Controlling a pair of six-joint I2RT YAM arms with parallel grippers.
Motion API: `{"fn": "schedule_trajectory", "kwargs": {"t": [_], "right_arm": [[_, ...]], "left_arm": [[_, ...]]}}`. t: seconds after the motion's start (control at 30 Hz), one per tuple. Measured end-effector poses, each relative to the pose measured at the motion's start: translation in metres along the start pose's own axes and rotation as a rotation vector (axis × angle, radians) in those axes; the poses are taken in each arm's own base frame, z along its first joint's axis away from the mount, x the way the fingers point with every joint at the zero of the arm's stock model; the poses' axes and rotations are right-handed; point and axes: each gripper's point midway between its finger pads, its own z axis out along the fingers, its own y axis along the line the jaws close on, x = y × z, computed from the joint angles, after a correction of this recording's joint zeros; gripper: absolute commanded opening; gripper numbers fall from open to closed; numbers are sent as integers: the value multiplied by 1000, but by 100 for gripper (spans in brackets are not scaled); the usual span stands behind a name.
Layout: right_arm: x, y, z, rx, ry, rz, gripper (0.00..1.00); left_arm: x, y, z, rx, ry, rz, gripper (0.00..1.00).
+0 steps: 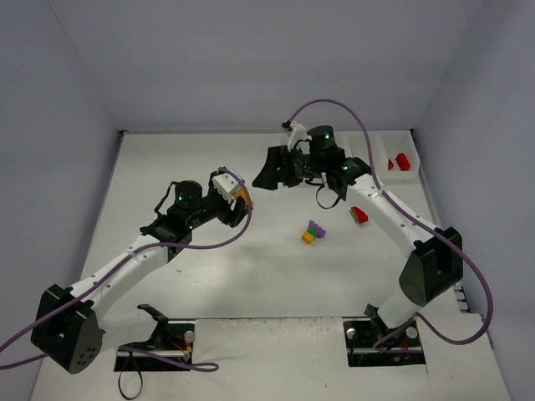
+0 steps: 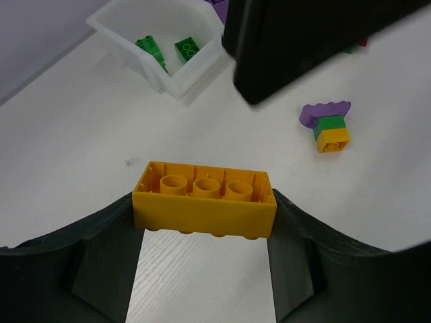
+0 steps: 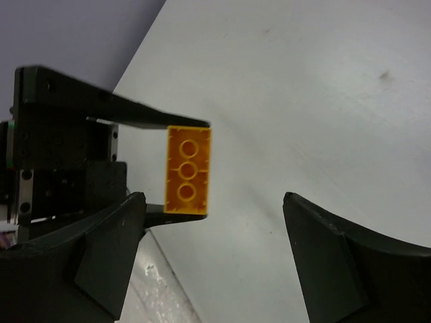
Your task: Sort the legos into containers by color
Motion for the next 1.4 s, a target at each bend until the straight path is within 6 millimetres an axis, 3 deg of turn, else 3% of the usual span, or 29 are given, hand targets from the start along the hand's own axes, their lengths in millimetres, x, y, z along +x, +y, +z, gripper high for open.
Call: {"fn": "schedule_trajectory", "kwargs": {"t": [0.1, 0.2, 0.47, 0.6, 0.77, 0.8, 0.83, 0.9, 0.97, 1.0, 1.07, 1.13, 1.23, 1.4], "right_arm": [[27, 27, 11, -69, 71, -8, 79], [39, 40, 16, -97, 104, -15, 77], [47, 52, 23, -116, 115, -27, 68], [52, 55, 31, -124, 124, -29, 55], [60, 51, 40, -115, 147, -12, 22], [60, 50, 41, -106, 145, -2, 12], [59, 49, 42, -106, 143, -6, 7], [57, 47, 42, -97, 134, -10, 0], [56, 45, 42, -90, 128, -11, 0], [54, 43, 42, -83, 124, -16, 0], [48, 27, 40, -41, 106, -15, 0], [36, -4, 33, 38, 68, 3, 0], [9, -70, 10, 225, -17, 41, 0], [-29, -184, -56, 598, -175, 118, 0]], "left_arm": [[-5, 1, 0, -2, -10, 9, 0], [-6, 0, -1, 0, -13, 13, 0], [-13, -7, -4, 12, -27, 23, 0], [-16, -11, -5, 22, -37, 28, 0], [-16, -14, -5, 27, -37, 30, 1], [-16, -13, -5, 21, -35, 30, 7], [-16, -13, -5, 19, -34, 29, 28], [-15, -12, -4, 11, -32, 28, 54], [-15, -10, -4, -4, -30, 23, 73], [-16, -10, -4, -10, -31, 22, 75], [-16, -5, -5, -43, -30, 2, 79], [-15, 0, -6, -77, -26, -20, 82], [-13, 6, -8, -125, -19, -67, 83], [5, 12, -16, -199, 53, -181, 83]]}}
